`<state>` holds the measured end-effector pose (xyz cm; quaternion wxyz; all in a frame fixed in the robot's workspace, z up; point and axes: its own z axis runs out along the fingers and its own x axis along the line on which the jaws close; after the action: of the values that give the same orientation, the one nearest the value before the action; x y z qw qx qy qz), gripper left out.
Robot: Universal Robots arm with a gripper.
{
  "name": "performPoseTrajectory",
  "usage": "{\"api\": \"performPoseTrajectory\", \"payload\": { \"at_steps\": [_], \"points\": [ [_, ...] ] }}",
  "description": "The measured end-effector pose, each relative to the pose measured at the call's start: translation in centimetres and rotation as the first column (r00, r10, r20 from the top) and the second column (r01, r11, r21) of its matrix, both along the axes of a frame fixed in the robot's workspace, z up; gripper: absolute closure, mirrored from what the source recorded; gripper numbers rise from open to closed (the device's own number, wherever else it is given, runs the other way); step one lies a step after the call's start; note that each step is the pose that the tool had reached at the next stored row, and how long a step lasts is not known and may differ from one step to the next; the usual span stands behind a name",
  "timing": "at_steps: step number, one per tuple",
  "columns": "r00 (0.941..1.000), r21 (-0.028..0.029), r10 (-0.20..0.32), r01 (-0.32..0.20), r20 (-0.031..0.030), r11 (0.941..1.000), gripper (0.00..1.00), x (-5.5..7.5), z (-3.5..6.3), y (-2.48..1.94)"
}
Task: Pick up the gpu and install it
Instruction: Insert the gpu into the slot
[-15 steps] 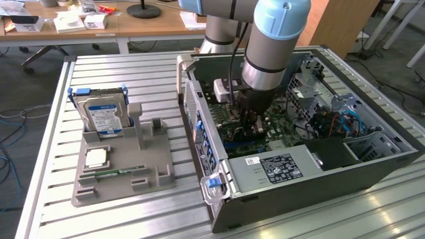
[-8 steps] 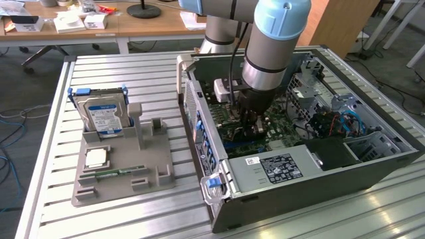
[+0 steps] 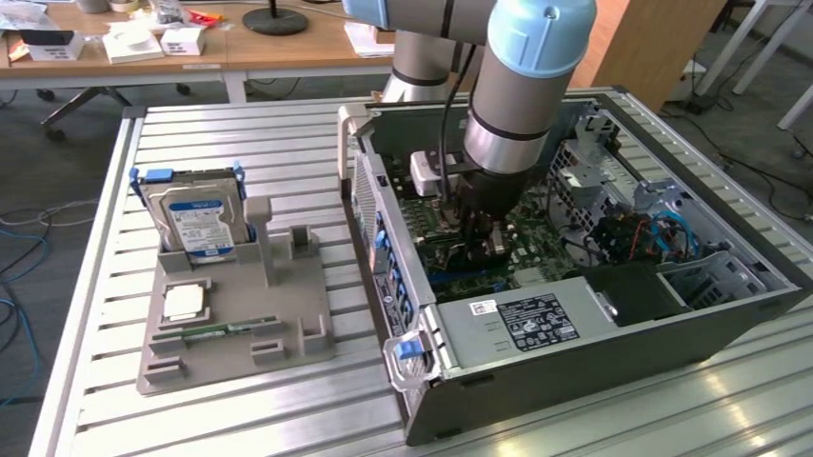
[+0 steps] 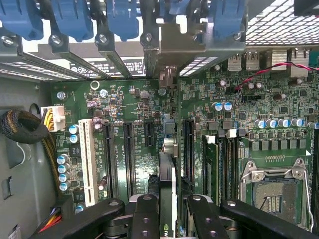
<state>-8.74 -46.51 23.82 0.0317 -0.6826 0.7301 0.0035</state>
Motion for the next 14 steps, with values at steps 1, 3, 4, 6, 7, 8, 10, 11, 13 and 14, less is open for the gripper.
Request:
{"api": "performPoseTrajectory", "payload": {
  "at_steps": [1, 3, 4, 6, 7, 8, 10, 11, 13, 14],
  "points": [
    [1.0000, 0.0000, 0.000, 0.000, 0.0000, 1.0000, 0.74, 0.00, 0.00, 0.00],
    [1.0000, -0.0001, 0.000, 0.000, 0.0000, 1.0000, 0.74, 0.00, 0.00, 0.00],
    [1.0000, -0.0001, 0.000, 0.000, 0.0000, 1.0000, 0.74, 0.00, 0.00, 0.00],
    [1.0000, -0.0001, 0.000, 0.000, 0.0003, 1.0000, 0.74, -0.07, 0.00, 0.00],
    [1.0000, -0.0001, 0.000, 0.000, 0.0004, 1.0000, 0.74, -0.15, 0.00, 0.00],
    [1.0000, -0.0001, 0.000, 0.000, 0.0003, 1.0000, 0.74, -0.22, 0.01, 0.00],
    [1.0000, -0.0002, 0.000, 0.000, 0.0004, 1.0000, 0.74, -0.32, 0.00, 0.00],
    [1.0000, -0.0002, 0.000, 0.000, 0.0004, 1.0000, 0.74, -0.34, 0.00, 0.00],
    [1.0000, -0.0002, 0.000, 0.000, 0.0004, 1.0000, 0.74, -0.36, 0.00, 0.00],
    [1.0000, -0.0003, 0.000, 0.000, 0.0004, 1.0000, 0.74, -0.36, 0.00, -0.01]
  ]
}}
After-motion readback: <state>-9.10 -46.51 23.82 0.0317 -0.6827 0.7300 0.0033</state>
